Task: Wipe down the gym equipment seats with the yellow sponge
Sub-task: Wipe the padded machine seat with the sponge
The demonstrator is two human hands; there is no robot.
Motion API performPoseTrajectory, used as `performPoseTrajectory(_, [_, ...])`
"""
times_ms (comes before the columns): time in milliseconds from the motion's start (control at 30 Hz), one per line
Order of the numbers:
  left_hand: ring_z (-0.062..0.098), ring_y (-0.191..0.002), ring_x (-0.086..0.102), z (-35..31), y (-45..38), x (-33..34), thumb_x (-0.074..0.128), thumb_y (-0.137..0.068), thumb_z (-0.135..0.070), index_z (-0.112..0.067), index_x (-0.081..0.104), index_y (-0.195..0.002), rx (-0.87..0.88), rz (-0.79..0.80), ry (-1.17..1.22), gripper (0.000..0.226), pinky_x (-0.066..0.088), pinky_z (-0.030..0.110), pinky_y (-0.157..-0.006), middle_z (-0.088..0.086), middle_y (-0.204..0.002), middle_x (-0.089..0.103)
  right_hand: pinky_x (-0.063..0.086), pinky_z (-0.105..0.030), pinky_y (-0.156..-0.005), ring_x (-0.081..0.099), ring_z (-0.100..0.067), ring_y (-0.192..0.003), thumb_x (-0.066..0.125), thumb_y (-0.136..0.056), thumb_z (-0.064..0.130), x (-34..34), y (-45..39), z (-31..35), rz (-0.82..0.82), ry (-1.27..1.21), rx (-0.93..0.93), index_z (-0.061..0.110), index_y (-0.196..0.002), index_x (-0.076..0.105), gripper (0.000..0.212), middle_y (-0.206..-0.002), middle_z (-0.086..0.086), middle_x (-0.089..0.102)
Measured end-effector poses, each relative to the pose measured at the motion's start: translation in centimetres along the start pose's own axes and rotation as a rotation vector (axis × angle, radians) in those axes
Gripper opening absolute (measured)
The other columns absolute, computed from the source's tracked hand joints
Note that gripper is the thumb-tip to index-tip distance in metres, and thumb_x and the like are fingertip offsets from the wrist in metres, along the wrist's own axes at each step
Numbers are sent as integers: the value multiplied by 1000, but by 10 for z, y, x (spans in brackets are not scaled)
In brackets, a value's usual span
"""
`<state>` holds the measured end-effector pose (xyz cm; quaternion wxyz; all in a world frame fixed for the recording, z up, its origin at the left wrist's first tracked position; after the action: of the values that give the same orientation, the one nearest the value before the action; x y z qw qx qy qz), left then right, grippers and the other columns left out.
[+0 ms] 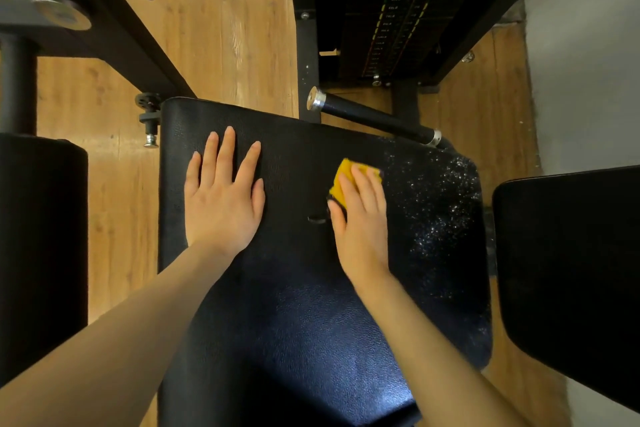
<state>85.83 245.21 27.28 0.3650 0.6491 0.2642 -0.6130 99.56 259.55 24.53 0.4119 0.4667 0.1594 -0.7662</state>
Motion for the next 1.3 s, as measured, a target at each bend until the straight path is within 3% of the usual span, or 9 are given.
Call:
performPoseTrajectory(100, [27,-148,7,-1,0,-1,26,-101,-39,-26,23,-150,2,4,-8,51,10,46,-120,9,-159,15,22,-35,-114,27,-25,-141,51,-93,28,-2,16,-11,25,5,-11,12,-136,49,46,-147,-6,41])
performPoseTrajectory(233, [27,-148,8,-1,0,-2,32,-99,-38,-26,26,-150,-8,3,-5,52,9,45,-120,9,-159,16,14,-31,-114,17,-22,-144,49,-96,27,-10,-54,-17,12,-52,84,14,-142,41,48,-150,-3,36])
performPoseTrajectory(367, [27,-148,7,0,0,0,28,-100,-38,-26,24,-150,-1,-1,-23,51,9,45,-120,9,-159,16,24,-36,-115,25,-22,-141,50,-97,26,-19,-101,-24,40,-90,71,13,-140,44,45,-145,-4,44])
performPoseTrajectory(533, [26,-148,7,0,-1,-1,24,-98,-41,-27,24,-150,-6,9,-36,54,8,44,-120,9,-159,15,27,-37,-115,31,-25,-136,54,-93,25,-18,-15,-33,-67,-40,58,10,-132,53,41,-140,-8,47])
performPoseTrajectory(667, [27,-148,7,-1,-1,-2,24,-98,-41,-26,24,-150,0,8,-33,54,7,44,-120,9,-159,15,23,-31,-115,33,-25,-135,46,-94,29,-6,62,-45,-62,-79,69,11,-130,55,41,-139,-6,43])
performPoseTrajectory(767, [27,-148,8,-1,-1,-2,23,-97,-42,-26,25,-149,-8,12,-35,54,8,44,-120,9,-159,16,22,-31,-115,30,-25,-135,49,-94,26,-7,35,-48,-73,-85,42,9,-128,55,39,-139,-9,45])
performPoseTrajectory(967, [27,-148,8,-2,-1,-2,22,-97,-43,-26,26,-149,-12,19,-40,55,8,44,-120,9,-159,16,24,-35,-116,24,-24,-140,51,-96,23,-27,-73,-56,-76,-116,182,10,-136,49,42,-143,-6,43])
performPoseTrajectory(1133, [28,-148,9,-2,-1,-3,24,-97,-43,-25,28,-149,-14,9,-8,55,9,45,-119,10,-159,18,21,-32,-115,23,-23,-141,55,-94,21,-21,-22,-49,-83,-83,144,10,-134,51,41,-144,-7,41])
performPoseTrajectory(1300, [27,-148,8,-3,-1,-3,26,-97,-42,-25,28,-149,-15,14,-12,55,9,46,-119,10,-159,17,31,-41,-113,23,-23,-140,58,-92,20,-4,16,-46,-50,-62,80,9,-133,52,42,-144,-8,43])
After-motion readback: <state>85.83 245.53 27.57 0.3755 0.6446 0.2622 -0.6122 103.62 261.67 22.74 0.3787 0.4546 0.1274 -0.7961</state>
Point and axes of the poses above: each hand's wrist, its own y-axis away from the middle knuckle, its own x-axis out of the palm, z = x × y, the point moved 5 cm from there along -y, towards the middle knuckle
